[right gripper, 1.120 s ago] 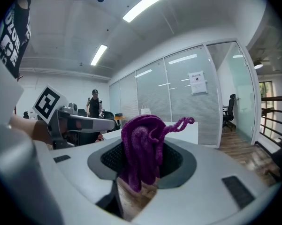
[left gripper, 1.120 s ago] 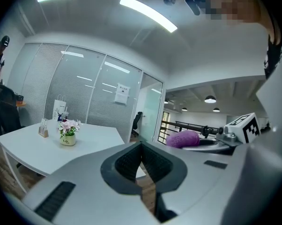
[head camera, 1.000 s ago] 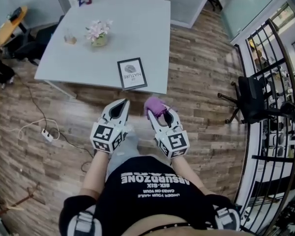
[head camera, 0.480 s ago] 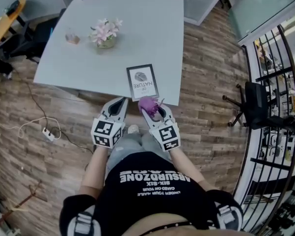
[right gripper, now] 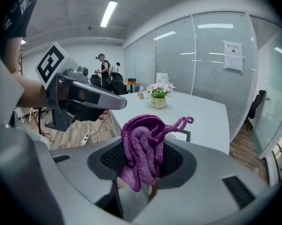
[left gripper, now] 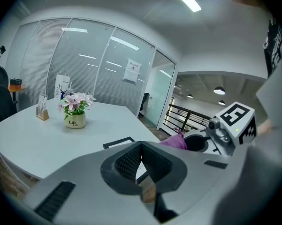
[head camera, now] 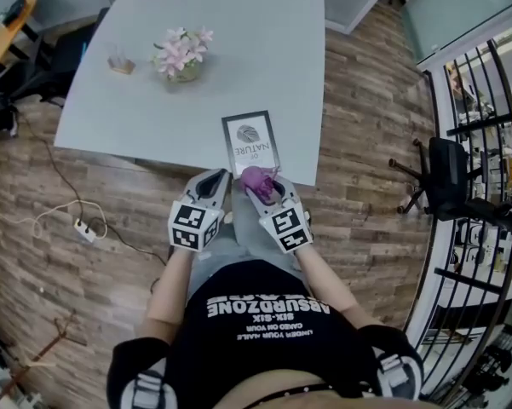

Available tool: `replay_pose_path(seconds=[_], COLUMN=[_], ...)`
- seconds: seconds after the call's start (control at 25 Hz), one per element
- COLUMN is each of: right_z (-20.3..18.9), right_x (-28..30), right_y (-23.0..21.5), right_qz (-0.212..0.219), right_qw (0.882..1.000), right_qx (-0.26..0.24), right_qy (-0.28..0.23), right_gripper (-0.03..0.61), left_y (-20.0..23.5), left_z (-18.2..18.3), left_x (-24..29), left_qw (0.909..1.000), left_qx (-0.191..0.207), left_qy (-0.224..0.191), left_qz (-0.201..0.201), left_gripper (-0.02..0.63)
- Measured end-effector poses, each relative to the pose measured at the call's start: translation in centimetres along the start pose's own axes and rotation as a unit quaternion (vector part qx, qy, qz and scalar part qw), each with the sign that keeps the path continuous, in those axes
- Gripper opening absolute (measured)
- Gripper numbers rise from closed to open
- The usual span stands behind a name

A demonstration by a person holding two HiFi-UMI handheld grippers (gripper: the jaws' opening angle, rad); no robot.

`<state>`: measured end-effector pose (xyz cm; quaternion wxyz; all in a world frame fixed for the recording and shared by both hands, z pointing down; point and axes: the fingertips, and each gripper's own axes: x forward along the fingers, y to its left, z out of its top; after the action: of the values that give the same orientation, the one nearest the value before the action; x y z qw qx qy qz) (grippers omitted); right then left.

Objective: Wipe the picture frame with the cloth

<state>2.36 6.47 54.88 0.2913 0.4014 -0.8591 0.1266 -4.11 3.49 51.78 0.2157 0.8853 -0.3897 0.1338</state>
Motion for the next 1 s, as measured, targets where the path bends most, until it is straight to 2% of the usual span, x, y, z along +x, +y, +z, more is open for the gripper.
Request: replay_pose_path(seconds=[0.32,0.52,1.0], right_z=[-1.9,-3.0,-5.1], right_x=[4.0,6.6,10.0], right_y=[-0.9,-1.6,-2.3], right_qz=[0.009,0.031,0.066], right_qw=[0.997,0.992,0.983], right_qx=[-0.044,-0.072,-0.078], right_qy=[0.059,0.102,0.154], right_gripper=[0.183,0.183,0.186], left_y=[2.4,4.4,6.8], left_z=[-1.2,-2.1,-4.8], left_x=[2.5,4.9,8.5], left_qw=[0.9996,0.9984,0.9928], left_qx=[-0.009,-0.022,-0.036], left_qy=[0.027,0.052,0.114], left_qz=[0.003,0.004,-0.005], left_gripper=[0.015,0.015,0.015])
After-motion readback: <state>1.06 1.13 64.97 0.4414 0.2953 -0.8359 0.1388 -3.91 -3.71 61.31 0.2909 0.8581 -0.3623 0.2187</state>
